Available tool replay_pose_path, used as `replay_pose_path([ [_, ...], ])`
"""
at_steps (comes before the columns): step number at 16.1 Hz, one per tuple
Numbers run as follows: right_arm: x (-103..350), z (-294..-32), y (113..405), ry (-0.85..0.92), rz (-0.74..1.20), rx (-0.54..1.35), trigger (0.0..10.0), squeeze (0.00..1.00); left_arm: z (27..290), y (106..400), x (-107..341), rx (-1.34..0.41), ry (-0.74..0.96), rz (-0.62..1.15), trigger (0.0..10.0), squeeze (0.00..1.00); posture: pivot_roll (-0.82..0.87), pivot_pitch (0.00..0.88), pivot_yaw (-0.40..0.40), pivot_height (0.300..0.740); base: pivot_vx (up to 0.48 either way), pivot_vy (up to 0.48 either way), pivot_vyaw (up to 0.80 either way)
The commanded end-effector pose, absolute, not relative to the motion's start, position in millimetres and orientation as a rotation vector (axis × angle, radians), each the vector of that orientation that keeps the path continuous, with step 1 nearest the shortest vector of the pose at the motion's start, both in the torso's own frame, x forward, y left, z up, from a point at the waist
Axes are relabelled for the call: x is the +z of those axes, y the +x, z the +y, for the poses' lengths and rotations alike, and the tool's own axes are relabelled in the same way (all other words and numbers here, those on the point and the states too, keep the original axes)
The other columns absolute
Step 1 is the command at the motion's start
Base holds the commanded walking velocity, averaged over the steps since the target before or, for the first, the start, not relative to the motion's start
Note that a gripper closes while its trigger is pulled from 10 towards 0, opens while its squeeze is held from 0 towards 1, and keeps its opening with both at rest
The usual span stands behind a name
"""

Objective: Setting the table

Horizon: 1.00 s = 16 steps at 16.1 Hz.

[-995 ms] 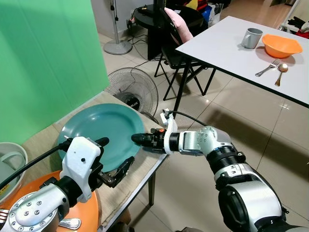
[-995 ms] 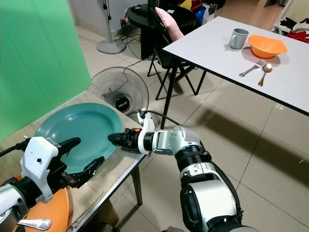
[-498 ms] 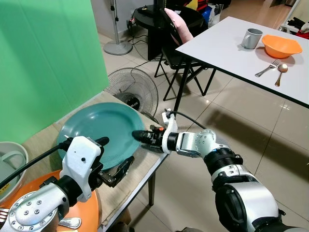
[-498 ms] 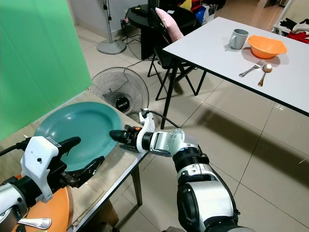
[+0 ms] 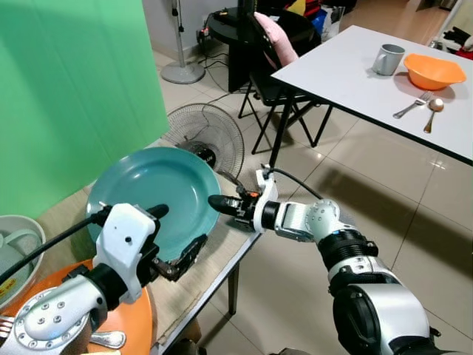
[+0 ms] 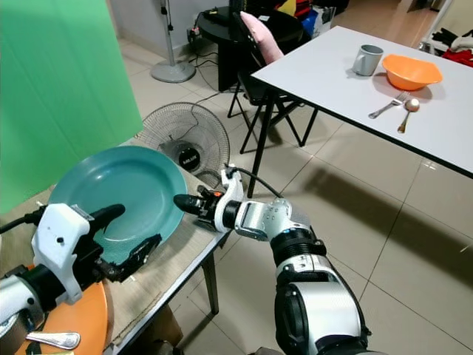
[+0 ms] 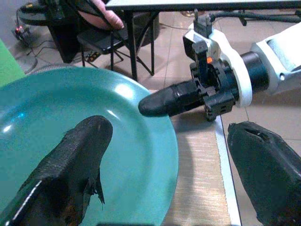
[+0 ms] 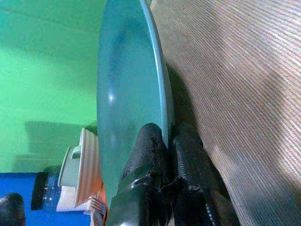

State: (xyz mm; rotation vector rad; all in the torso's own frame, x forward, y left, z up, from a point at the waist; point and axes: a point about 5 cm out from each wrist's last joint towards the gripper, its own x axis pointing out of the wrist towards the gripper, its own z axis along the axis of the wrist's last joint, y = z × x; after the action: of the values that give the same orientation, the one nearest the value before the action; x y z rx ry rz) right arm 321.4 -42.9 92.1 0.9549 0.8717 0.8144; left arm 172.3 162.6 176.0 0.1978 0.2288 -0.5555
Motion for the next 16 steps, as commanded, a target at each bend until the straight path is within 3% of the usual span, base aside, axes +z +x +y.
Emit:
replay_pose_path([
  [1, 95.5, -54.9, 325.0, 0.970, 0.829, 0.794, 0.0, 0.00, 160.9, 173.5, 178.2, -0.561, 0.189, 0.213, 10.0, 0.00, 0.02, 0.016, -0.007, 0.740, 0.000, 0.000, 0.00],
  [4, 103.9, -71.5, 332.4, 0.951, 0.764, 0.761, 0.0, 0.00, 162.4, 180.0, 183.7, -0.527, 0.181, 0.166, 10.0, 0.00, 0.01, 0.011, -0.002, 0.740, 0.000, 0.000, 0.00],
  [8, 123.4, -96.9, 340.8, 0.914, 0.648, 0.764, 0.0, 0.00, 181.1, 195.8, 189.9, -0.352, 0.155, 0.127, 10.0, 0.00, 0.01, 0.009, 0.007, 0.740, 0.000, 0.000, 0.00],
  [9, 136.5, -109.3, 342.1, 0.922, 0.578, 0.812, 0.0, 0.00, 194.5, 203.2, 188.9, -0.272, 0.050, 0.108, 10.0, 1.00, 0.00, 0.008, 0.016, 0.740, 0.000, 0.000, 0.00],
  [13, 156.0, -134.6, 339.6, 0.953, 0.434, 0.896, 0.0, 0.00, 212.3, 220.7, 184.0, -0.175, -0.022, 0.112, 10.0, 1.00, 0.00, 0.010, 0.026, 0.740, 0.000, 0.000, 0.00],
  [14, 161.8, -143.9, 336.6, 0.960, 0.379, 0.923, 0.0, 0.00, 217.6, 226.6, 183.6, -0.138, -0.103, 0.110, 10.0, 0.91, 0.00, 0.010, 0.034, 0.740, 0.000, 0.000, 0.00],
  [15, 165.7, -150.0, 332.7, 0.961, 0.342, 0.951, 0.0, 0.00, 217.3, 230.5, 184.8, -0.156, -0.195, 0.095, 10.0, 0.00, 0.00, 0.011, 0.039, 0.740, 0.000, 0.000, 0.00],
  [16, 169.3, -153.6, 327.6, 0.967, 0.314, 0.988, 0.0, 0.00, 212.6, 234.8, 188.1, -0.212, -0.309, 0.067, 10.0, 0.00, 0.00, 0.013, 0.043, 0.740, 0.000, 0.000, 0.00],
])
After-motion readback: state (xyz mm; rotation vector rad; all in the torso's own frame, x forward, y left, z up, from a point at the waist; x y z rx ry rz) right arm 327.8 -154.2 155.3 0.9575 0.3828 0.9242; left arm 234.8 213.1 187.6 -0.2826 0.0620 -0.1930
